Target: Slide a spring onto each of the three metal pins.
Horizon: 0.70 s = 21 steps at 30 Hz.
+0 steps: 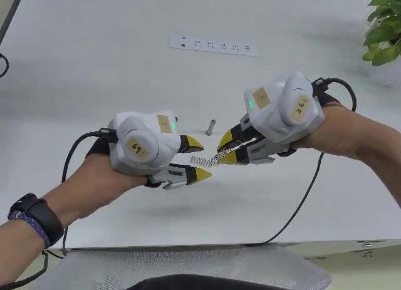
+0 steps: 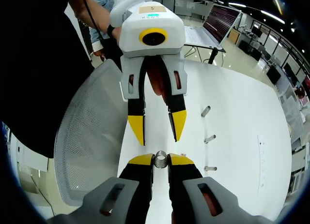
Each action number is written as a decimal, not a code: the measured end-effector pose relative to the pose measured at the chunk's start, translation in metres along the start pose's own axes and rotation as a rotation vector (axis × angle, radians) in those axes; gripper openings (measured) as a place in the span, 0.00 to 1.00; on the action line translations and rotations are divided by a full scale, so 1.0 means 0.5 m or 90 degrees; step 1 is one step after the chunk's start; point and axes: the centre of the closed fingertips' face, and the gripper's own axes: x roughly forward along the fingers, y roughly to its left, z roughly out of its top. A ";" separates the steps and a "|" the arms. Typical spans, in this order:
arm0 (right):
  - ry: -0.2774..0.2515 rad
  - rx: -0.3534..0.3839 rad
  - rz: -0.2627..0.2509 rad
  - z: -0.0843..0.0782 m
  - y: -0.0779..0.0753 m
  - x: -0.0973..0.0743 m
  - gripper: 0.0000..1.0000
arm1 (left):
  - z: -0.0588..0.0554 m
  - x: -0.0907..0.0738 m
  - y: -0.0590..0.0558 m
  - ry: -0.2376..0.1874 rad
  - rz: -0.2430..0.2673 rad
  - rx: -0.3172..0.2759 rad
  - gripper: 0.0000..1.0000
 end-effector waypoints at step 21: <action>0.018 0.041 -0.024 -0.056 -0.062 0.017 0.09 | -0.067 -0.072 0.058 0.010 0.090 -0.079 0.34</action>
